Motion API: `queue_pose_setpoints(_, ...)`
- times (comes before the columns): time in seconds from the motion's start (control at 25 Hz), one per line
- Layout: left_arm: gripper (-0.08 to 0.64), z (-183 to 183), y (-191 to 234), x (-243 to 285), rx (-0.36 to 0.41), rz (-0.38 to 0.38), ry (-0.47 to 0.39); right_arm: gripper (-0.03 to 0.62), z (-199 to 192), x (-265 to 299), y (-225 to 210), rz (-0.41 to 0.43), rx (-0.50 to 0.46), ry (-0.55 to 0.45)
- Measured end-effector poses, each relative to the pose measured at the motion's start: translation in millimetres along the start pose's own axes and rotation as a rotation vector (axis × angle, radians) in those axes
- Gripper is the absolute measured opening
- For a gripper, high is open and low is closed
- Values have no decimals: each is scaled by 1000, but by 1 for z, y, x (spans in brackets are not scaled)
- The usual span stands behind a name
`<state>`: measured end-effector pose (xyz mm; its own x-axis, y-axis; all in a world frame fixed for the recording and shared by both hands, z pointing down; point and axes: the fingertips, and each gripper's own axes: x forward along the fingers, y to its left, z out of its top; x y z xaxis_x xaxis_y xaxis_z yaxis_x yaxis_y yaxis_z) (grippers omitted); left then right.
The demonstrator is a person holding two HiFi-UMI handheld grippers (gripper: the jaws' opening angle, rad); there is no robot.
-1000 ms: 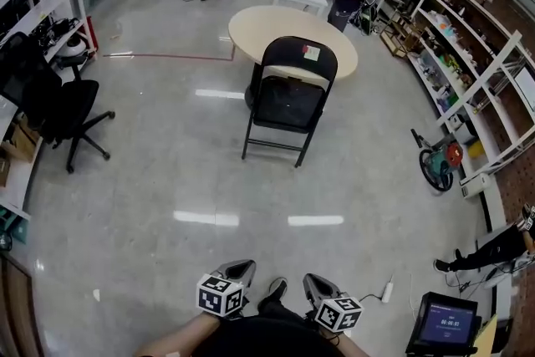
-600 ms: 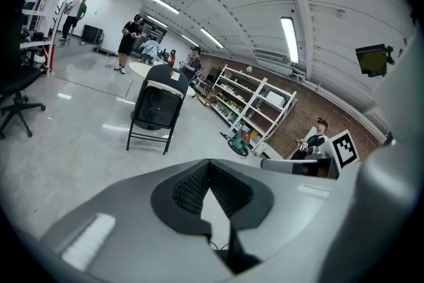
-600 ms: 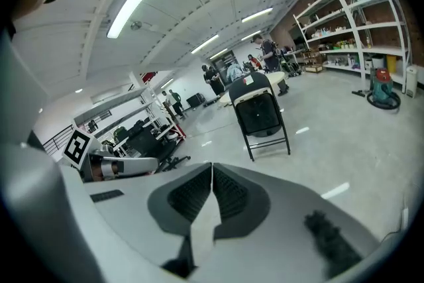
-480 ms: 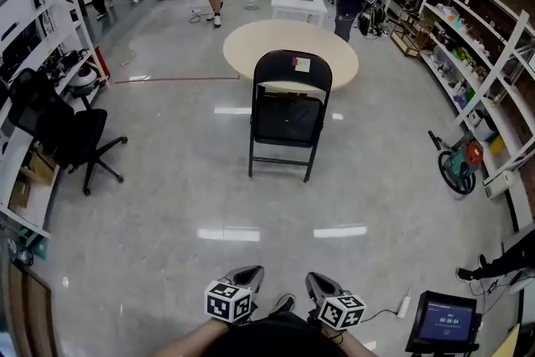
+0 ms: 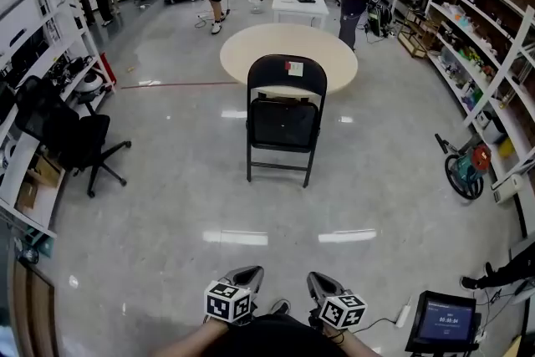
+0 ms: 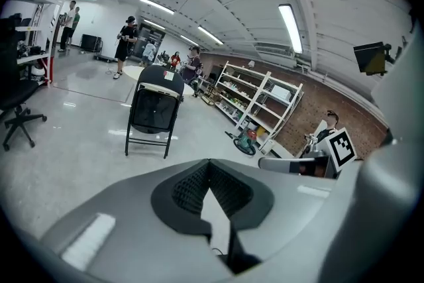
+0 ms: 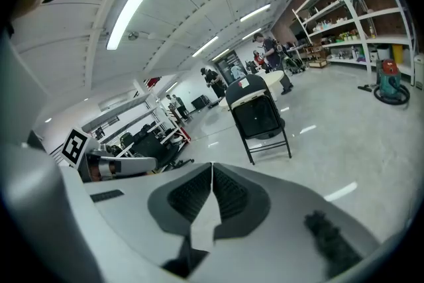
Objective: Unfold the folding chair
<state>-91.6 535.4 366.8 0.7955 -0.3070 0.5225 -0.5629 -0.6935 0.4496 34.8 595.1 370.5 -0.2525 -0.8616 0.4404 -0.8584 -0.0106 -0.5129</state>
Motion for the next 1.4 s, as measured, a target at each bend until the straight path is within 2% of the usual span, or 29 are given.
queue_pose_setpoints(0.32,4,5,3,22,-12,-2,23,8,4,11,-17,-5,12,13)
queue_pose_setpoints(0.56,4,23,19,51,-17,-67,46,8,22,26,-33,-82,17,3)
queue_pose_setpoints(0.72,5,53,32,73,0,-133,50,8,46,42,-41,-151,16,-17)
queue_pose_setpoints(1.08,4,108,97,89,-22,-205,43,8,88,106,-20,-228,-27,-10)
queue_pose_setpoints(1.4,5,125,155,83,-68,-195,28,8,102,151,4,-236,-67,27)
